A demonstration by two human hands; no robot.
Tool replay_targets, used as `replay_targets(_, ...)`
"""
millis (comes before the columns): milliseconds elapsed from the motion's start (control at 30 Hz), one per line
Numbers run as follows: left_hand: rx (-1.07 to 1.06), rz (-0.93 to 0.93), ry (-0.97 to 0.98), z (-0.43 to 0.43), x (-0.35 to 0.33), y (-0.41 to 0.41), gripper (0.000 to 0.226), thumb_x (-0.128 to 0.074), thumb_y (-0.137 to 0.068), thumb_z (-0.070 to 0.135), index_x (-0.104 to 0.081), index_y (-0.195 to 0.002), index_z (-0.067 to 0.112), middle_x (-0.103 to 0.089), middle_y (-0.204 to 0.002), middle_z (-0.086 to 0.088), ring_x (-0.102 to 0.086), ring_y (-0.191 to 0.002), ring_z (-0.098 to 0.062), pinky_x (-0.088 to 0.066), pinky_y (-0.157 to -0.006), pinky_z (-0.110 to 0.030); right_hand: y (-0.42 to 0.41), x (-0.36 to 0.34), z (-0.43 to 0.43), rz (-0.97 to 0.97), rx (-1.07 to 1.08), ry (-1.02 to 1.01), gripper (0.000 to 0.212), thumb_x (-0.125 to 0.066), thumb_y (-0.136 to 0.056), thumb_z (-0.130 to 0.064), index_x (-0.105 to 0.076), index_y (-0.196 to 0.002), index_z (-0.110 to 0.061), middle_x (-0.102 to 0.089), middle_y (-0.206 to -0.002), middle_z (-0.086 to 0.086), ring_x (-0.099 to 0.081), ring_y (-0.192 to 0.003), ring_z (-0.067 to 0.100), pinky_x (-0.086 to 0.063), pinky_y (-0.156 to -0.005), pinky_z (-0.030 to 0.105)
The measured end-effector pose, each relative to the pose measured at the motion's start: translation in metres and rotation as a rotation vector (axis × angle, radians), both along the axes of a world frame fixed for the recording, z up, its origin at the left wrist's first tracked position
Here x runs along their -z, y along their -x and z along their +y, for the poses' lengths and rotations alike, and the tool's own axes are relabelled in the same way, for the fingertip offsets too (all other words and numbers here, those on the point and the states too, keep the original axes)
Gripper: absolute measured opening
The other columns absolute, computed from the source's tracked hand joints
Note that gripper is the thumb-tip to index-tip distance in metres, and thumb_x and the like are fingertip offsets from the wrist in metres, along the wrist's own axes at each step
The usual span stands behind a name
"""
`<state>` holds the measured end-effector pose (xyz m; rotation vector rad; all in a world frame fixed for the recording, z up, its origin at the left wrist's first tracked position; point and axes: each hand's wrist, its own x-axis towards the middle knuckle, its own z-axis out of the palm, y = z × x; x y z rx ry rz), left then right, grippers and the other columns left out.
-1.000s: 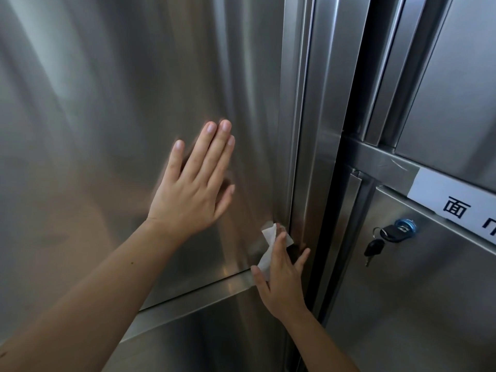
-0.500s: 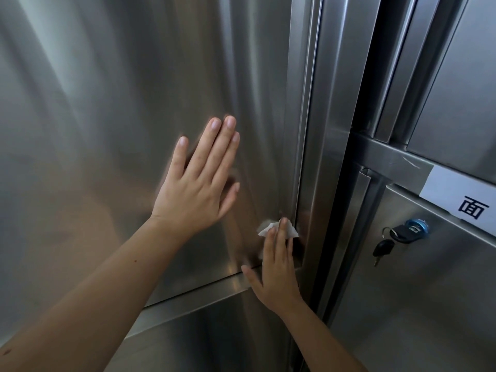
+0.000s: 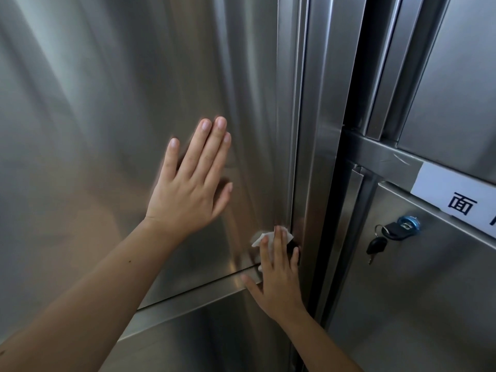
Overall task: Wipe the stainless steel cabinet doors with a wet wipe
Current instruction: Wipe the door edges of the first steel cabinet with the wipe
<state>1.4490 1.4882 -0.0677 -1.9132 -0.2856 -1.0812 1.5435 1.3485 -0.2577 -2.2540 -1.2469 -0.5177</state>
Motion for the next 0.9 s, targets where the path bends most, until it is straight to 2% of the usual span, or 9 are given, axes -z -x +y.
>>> replay_targets(167,-0.011,0.005,0.001,0.000,0.000,0.000,0.067,-0.029,-0.094,0.040,-0.018,-0.147,0.001,-0.010,-0.153,-0.013,-0.013,-0.142,-0.026,-0.016,-0.110,-0.048,-0.002,-0.014,0.006,0.019,0.005,-0.051,0.080,-0.021,-0.092,-0.061,0.004,-0.149,-0.011,-0.004,-0.153,0.020,-0.030,-0.135,0.035,-0.005,-0.099,0.059)
replay_targets(333,-0.008,0.003,-0.002,0.000,0.001,0.000,0.067,-0.031,-0.094,0.040,-0.019,-0.147,0.001,-0.012,-0.153,-0.012,-0.015,-0.141,-0.025,-0.016,-0.109,-0.047,-0.002,0.003,-0.003,-0.010,-0.030,-0.032,0.083,-0.025,-0.090,-0.061,0.009,-0.149,-0.015,0.018,-0.154,0.014,-0.033,-0.133,0.036,-0.015,-0.101,0.056)
replay_targets(433,-0.010,-0.003,0.003,0.000,0.001,-0.001,0.066,-0.031,-0.094,0.039,-0.020,-0.147,0.002,-0.012,-0.153,-0.012,-0.014,-0.142,-0.025,-0.016,-0.109,-0.047,-0.005,0.000,-0.003,-0.037,-0.021,-0.013,0.085,-0.029,-0.088,-0.061,0.005,-0.149,-0.013,0.002,-0.153,0.018,-0.037,-0.132,0.036,-0.020,-0.100,0.055)
replay_targets(600,0.030,-0.026,0.042,-0.003,-0.001,-0.001,0.063,-0.036,-0.092,0.033,-0.025,-0.146,0.002,-0.016,-0.152,-0.012,-0.017,-0.141,-0.024,-0.020,-0.109,-0.048,-0.013,-0.033,0.003,-0.073,-0.003,-0.026,0.077,-0.031,-0.088,-0.058,-0.012,-0.147,-0.013,-0.013,-0.152,0.021,-0.024,-0.138,0.033,-0.019,-0.101,0.052)
replay_targets(733,0.068,-0.048,0.051,-0.007,-0.003,-0.002,0.059,-0.039,-0.090,0.029,-0.033,-0.142,0.001,-0.027,-0.149,-0.014,-0.026,-0.138,-0.027,-0.022,-0.108,-0.049,-0.019,-0.068,0.005,-0.130,-0.024,-0.070,0.072,-0.029,-0.091,-0.057,-0.008,-0.148,-0.017,-0.012,-0.153,0.018,-0.013,-0.141,0.028,-0.013,-0.103,0.052)
replay_targets(900,0.091,-0.088,0.056,-0.010,-0.021,-0.005,0.057,-0.037,-0.090,0.026,-0.036,-0.141,0.001,-0.030,-0.148,-0.015,-0.029,-0.137,-0.028,-0.020,-0.109,-0.048,-0.022,-0.105,0.009,-0.190,-0.007,-0.118,0.071,-0.027,-0.093,-0.057,-0.011,-0.148,-0.016,-0.013,-0.154,0.017,-0.012,-0.142,0.028,-0.008,-0.105,0.052)
